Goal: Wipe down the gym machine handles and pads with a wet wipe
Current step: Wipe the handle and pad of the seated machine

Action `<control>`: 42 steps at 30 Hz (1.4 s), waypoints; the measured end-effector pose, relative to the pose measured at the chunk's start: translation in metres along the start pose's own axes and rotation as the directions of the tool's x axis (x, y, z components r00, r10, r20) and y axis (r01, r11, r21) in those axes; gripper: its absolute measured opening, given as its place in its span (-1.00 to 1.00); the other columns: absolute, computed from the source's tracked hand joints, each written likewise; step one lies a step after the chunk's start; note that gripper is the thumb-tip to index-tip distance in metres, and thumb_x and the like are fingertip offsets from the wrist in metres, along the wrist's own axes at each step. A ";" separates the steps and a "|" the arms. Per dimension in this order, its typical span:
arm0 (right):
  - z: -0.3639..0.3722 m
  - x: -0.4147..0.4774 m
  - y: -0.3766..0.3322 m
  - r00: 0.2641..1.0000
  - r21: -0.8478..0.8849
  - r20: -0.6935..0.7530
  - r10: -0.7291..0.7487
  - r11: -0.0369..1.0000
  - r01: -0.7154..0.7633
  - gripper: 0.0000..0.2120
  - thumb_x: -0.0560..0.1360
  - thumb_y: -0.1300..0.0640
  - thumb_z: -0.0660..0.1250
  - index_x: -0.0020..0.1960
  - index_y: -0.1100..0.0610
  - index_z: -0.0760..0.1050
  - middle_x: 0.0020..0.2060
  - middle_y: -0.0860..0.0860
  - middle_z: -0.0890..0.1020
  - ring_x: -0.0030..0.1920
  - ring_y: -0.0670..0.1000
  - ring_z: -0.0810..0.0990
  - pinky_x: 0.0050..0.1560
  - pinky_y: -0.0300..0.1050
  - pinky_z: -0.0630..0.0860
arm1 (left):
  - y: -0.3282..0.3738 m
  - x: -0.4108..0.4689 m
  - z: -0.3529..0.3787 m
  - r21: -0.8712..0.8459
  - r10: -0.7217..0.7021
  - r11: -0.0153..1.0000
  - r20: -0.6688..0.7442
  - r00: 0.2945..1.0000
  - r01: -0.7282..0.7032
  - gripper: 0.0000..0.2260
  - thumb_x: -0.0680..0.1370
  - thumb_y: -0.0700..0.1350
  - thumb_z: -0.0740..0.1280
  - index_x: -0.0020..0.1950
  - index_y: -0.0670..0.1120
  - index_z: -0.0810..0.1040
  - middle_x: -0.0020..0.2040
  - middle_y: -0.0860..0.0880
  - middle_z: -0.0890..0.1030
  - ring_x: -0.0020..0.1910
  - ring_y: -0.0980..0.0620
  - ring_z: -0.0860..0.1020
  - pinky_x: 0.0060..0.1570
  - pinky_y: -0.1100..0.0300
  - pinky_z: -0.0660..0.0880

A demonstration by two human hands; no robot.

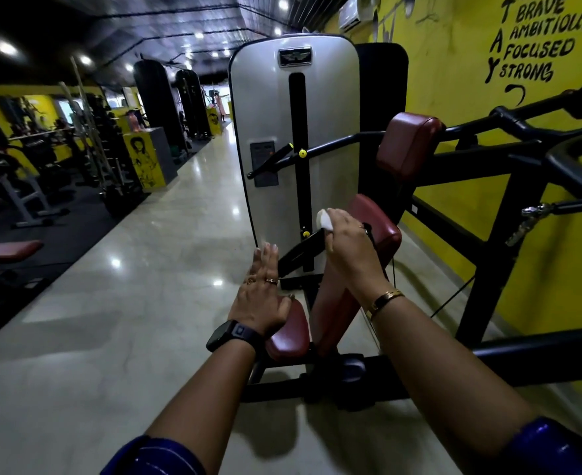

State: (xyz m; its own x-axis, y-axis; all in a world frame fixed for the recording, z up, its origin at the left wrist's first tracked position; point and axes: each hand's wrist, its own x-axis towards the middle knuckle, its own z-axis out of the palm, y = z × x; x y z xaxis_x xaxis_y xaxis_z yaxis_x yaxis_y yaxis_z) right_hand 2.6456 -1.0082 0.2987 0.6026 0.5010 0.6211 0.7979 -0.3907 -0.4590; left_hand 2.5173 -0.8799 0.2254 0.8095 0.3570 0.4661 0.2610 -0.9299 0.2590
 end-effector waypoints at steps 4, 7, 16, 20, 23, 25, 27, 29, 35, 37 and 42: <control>-0.003 -0.011 -0.001 0.993 0.038 -0.054 0.107 0.994 -0.105 -0.61 0.57 0.21 0.08 0.36 0.28 0.37 0.26 0.22 0.50 0.24 0.20 0.48 0.22 -0.02 0.38 | -0.003 0.001 0.003 -0.017 0.000 1.000 -0.011 1.000 0.000 -0.16 0.42 0.00 0.21 0.49 -0.01 -0.32 0.60 -0.05 -0.14 0.50 0.07 -0.31 0.48 0.20 -0.05; 0.001 -0.019 -0.006 0.999 -0.083 -0.024 0.026 0.996 -0.028 -0.55 0.53 0.20 0.08 0.36 0.35 0.35 0.34 0.33 0.41 0.33 0.27 0.42 0.32 0.02 0.35 | -0.004 0.001 0.003 -0.028 0.000 1.000 -0.011 1.000 0.000 -0.16 0.42 0.00 0.22 0.49 -0.01 -0.31 0.59 -0.03 -0.15 0.50 0.07 -0.29 0.47 0.17 0.01; 0.007 -0.012 -0.012 0.987 0.143 0.056 0.153 0.977 -0.159 -0.45 0.55 0.24 0.00 0.54 0.30 0.07 0.53 0.22 0.10 0.55 0.10 0.03 0.48 -0.20 -0.09 | -0.004 0.002 0.002 -0.021 0.010 1.000 0.012 1.000 -0.010 -0.22 0.50 0.12 0.16 0.48 -0.02 -0.32 0.60 -0.05 -0.15 0.50 0.04 -0.30 0.50 0.13 0.03; 0.009 -0.027 -0.025 0.943 0.332 0.018 0.333 0.887 -0.320 -0.49 0.64 0.23 0.03 0.56 0.22 0.00 0.53 0.17 0.13 0.53 0.09 0.12 0.46 -0.16 0.06 | -0.006 0.003 0.004 -0.054 0.016 0.998 -0.020 1.000 -0.017 -0.29 0.47 0.32 -0.12 0.50 0.01 -0.23 0.61 -0.05 -0.08 0.52 0.07 -0.26 0.44 0.19 0.03; 0.018 -0.037 -0.042 0.816 0.591 0.148 0.558 0.612 -0.526 -0.65 0.67 0.07 0.03 0.31 0.25 0.41 0.09 0.19 0.58 0.10 0.14 0.56 0.16 0.01 0.46 | -0.008 0.003 0.004 -0.086 0.028 0.996 -0.025 0.999 -0.030 -0.25 0.48 0.43 -0.21 0.51 0.00 -0.20 0.60 -0.05 -0.07 0.53 0.07 -0.25 0.46 0.16 0.06; 0.030 -0.042 -0.060 0.692 0.723 0.400 0.601 0.256 -0.641 -0.69 0.67 0.07 0.04 -0.07 0.20 0.47 -0.19 0.11 0.57 -0.16 0.05 0.54 -0.08 -0.08 0.47 | -0.009 0.004 0.003 -0.086 0.024 0.996 -0.011 1.000 -0.024 -0.34 0.52 0.32 -0.16 0.51 0.02 -0.20 0.60 -0.02 -0.10 0.52 0.09 -0.26 0.47 0.06 0.15; 0.037 -0.045 -0.074 0.562 0.707 0.580 0.590 -0.022 -0.707 -0.79 0.63 0.17 0.08 -0.02 0.17 0.48 -0.07 0.13 0.60 -0.12 0.03 0.56 -0.11 -0.13 0.47 | -0.010 0.005 0.002 -0.102 0.006 0.995 0.013 1.000 -0.005 -0.40 0.54 0.13 -0.07 0.53 0.04 -0.19 0.59 0.04 -0.13 0.51 0.14 -0.29 0.44 -0.06 0.25; 0.034 -0.044 -0.074 0.520 0.678 0.659 0.544 -0.129 -0.724 -0.82 0.55 0.27 0.09 -0.12 0.21 0.45 -0.28 0.12 0.59 -0.36 -0.04 0.56 -0.36 -0.24 0.45 | -0.011 0.005 0.001 -0.114 -0.004 0.993 0.033 0.999 0.008 -0.37 0.54 0.21 -0.13 0.57 0.02 -0.13 0.59 0.07 -0.15 0.49 0.19 -0.32 0.43 -0.04 0.24; 0.029 -0.029 -0.063 0.527 0.665 0.730 0.435 -0.275 -0.694 -0.94 0.34 0.23 0.18 -0.24 0.14 0.41 -0.40 0.00 0.48 -0.44 -0.06 0.39 -0.47 -0.27 0.34 | -0.007 0.002 0.000 -0.142 0.009 0.990 0.008 1.000 -0.008 -0.17 0.40 0.50 -0.38 0.53 0.05 -0.17 0.61 0.01 -0.07 0.51 0.15 -0.28 0.46 0.07 0.13; 0.032 -0.018 -0.054 0.586 0.751 0.651 0.483 -0.296 -0.590 -0.89 0.31 0.25 0.19 -0.18 0.17 0.43 -0.34 0.04 0.51 -0.34 -0.02 0.45 -0.24 -0.20 0.41 | -0.006 0.002 0.000 -0.143 0.007 0.990 0.007 1.000 -0.006 -0.17 0.40 0.51 -0.38 0.53 0.04 -0.18 0.61 0.01 -0.07 0.52 0.14 -0.28 0.47 0.09 0.10; 0.016 -0.001 -0.040 0.762 0.924 0.382 0.523 -0.200 -0.326 -0.79 0.35 0.24 0.11 -0.10 0.34 0.39 -0.33 0.18 0.46 -0.36 0.06 0.47 -0.30 -0.18 0.42 | -0.008 0.002 0.001 -0.137 0.007 0.991 0.011 1.000 -0.005 -0.17 0.41 0.51 -0.36 0.54 0.04 -0.16 0.61 0.01 -0.07 0.52 0.14 -0.29 0.49 0.06 0.11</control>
State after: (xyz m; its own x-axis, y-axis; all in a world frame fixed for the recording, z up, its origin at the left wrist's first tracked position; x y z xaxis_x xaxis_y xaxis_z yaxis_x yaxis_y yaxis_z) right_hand 2.6133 -0.9805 0.3062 0.8814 0.4723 -0.0094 -0.3442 0.6283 -0.6977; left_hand 2.5174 -0.8715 0.2236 0.8168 0.3500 0.4586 0.1824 -0.9109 0.3702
